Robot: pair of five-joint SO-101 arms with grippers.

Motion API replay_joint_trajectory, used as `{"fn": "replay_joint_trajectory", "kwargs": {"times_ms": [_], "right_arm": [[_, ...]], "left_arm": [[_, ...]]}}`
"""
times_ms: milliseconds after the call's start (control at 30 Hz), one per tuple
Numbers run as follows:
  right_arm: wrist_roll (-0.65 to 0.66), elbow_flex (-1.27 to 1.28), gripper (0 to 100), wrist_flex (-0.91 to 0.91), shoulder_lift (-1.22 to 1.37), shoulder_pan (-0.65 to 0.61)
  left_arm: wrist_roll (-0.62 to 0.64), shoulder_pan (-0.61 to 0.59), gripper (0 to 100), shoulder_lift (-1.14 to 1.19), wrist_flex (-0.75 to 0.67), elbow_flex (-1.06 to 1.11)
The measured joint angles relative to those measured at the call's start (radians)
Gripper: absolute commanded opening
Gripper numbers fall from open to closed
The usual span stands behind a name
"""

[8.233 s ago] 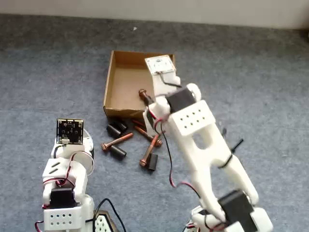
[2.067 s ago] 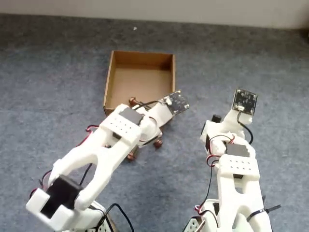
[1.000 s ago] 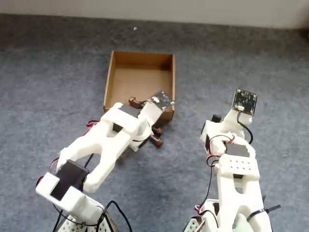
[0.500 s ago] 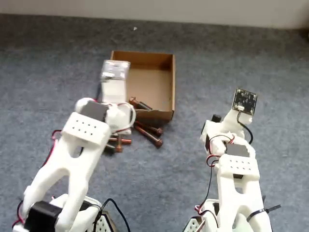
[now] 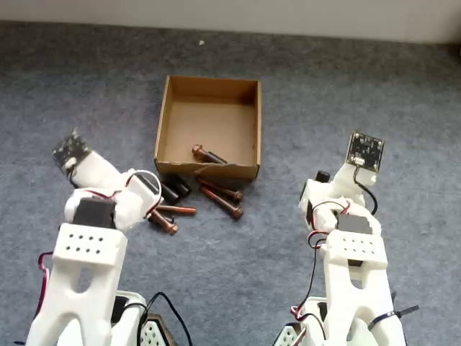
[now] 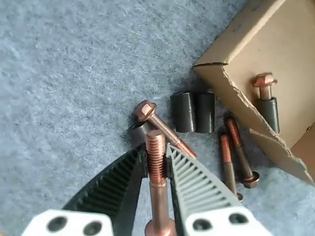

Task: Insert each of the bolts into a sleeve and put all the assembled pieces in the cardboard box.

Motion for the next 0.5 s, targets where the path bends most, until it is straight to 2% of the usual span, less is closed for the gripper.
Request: {"fn": "replay_joint_trajectory", "kwargs": {"times_ms": [67, 200, 300, 500], "right_arm": [[0.000, 0.000, 0.5, 0.000, 0.000, 0.000], [0.000, 0.000, 0.5, 0.000, 0.000, 0.000], [0.000, 0.000, 0.5, 0.000, 0.000, 0.000], [0.000, 0.000, 0.5, 0.000, 0.000, 0.000]], "left_arm": [[0.044, 0.000, 6, -0.046, -0.034, 0.057], [0.064, 0.000, 28, -0.115, -0.063, 0.161], [0.068, 0.000, 40, -0.152, -0.069, 0.210], [0.071, 0.000, 43, -0.199, -0.069, 0.255]]}}
